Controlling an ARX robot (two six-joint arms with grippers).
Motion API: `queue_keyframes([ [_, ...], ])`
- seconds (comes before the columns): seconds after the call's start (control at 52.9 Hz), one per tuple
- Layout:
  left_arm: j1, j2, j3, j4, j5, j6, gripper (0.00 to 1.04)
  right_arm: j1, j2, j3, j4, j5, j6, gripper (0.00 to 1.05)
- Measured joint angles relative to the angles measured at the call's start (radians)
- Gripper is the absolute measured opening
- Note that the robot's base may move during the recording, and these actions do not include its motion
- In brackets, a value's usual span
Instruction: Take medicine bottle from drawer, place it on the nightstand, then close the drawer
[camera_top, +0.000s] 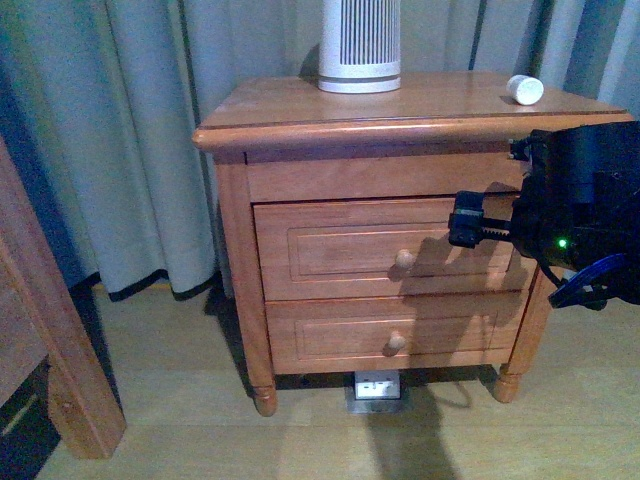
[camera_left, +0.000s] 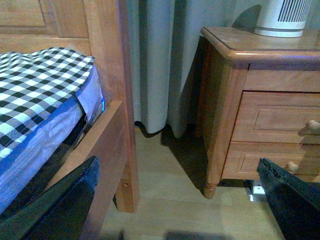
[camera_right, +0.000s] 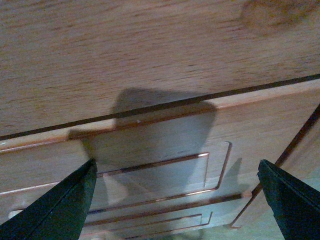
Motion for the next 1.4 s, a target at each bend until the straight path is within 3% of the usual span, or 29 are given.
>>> queue_keyframes([
  [0.189,0.000,0.000,0.000,0.000,0.000,0.000,0.98,0.002,-0.206,-0.206,-0.005,0.013,0.041,0.98],
  [0.302,0.000,0.000,0.000,0.000,0.000,0.000,0.98,0.000,-0.477,-0.423,-0.023,0.036,0.047,0.98],
  [0.567,0.000,0.000,0.000,0.000,0.000,0.000,0.98,-0.085,-1.121,-0.824,-0.085,0.156,-0.083,0.98],
  [0.718,0.000,0.000,0.000,0.000,0.000,0.000,0.98,-0.091,-1.673,-1.036,-0.299,0.236,-0.183,0.98],
  [0.851,0.000,0.000,0.000,0.000,0.000,0.000,0.98,-0.080,-1.964,-1.131,-0.455,0.247,-0.226,0.98],
  [0.926,0.000,0.000,0.000,0.000,0.000,0.000,0.98,-0.082,-2.102,-1.180,-0.566,0.212,-0.226,0.98],
  [1.115,0.000,0.000,0.000,0.000,0.000,0.000,0.98,-0.089,-2.146,-1.201,-0.587,0.173,-0.222,0.97],
  [1.153,0.000,0.000,0.000,0.000,0.000,0.000,0.98,-0.137,-2.171,-1.193,-0.647,0.020,-0.221,0.91],
  [1.21,0.000,0.000,0.000,0.000,0.000,0.000,0.98,-0.171,-2.203,-1.196,-0.702,-0.118,-0.222,0.83],
  [1.304,0.000,0.000,0.000,0.000,0.000,0.000,0.98,-0.093,-2.226,-1.201,-0.711,-0.187,-0.221,0.67],
  [1.399,0.000,0.000,0.000,0.000,0.000,0.000,0.98,-0.078,-2.239,-1.210,-0.711,-0.183,-0.221,0.50],
])
